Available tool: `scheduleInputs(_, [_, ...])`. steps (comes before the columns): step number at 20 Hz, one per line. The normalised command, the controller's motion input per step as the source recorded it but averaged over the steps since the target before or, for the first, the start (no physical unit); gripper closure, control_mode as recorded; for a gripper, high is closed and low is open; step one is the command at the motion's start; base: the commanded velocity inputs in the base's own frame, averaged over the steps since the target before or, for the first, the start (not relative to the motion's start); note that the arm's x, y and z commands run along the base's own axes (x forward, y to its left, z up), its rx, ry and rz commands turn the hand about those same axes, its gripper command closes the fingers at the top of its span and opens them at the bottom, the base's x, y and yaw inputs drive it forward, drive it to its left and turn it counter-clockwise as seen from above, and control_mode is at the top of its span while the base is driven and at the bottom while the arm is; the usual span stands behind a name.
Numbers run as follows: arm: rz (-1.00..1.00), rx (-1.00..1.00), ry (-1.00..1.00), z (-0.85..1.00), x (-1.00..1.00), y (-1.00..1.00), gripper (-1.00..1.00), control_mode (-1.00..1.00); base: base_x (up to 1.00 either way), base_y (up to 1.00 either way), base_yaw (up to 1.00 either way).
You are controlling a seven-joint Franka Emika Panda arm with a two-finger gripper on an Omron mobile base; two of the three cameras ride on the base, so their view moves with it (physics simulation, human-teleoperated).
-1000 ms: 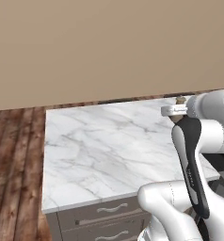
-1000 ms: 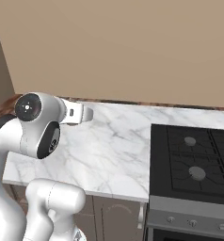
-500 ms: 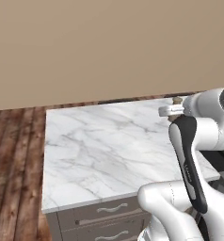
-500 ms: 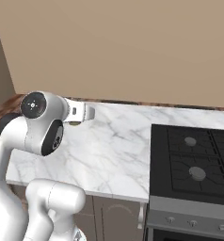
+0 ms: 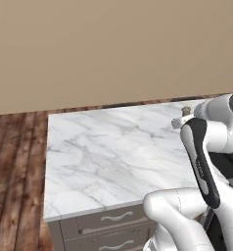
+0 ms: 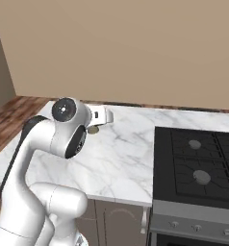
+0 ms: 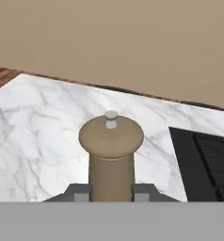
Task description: Take 2 condiments from the cabinet and move them on the counter near the stove.Make sure the condiments are lined up with each other, next to each other.
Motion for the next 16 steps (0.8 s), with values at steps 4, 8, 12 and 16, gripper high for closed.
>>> scheduleInputs(4, [0.1, -0.05, 0.03, -0.79, 0.26, -0.73, 1.0, -1.0, 0.0, 0.0, 0.0])
scheduleInputs(8, [0.04, 0.0, 0.0, -0.73, 0.33, -0.72, 1.0, -1.0, 0.0, 0.0, 0.0])
scheduleInputs(12, [0.09, 0.02, 0.0, -0.46, 0.52, -0.39, 1.0, -1.0, 0.0, 0.0, 0.0])
scheduleInputs(16, [0.08, 0.09, 0.09, -0.38, 0.73, -0.37, 1.0, -1.0, 0.0, 0.0, 0.0])
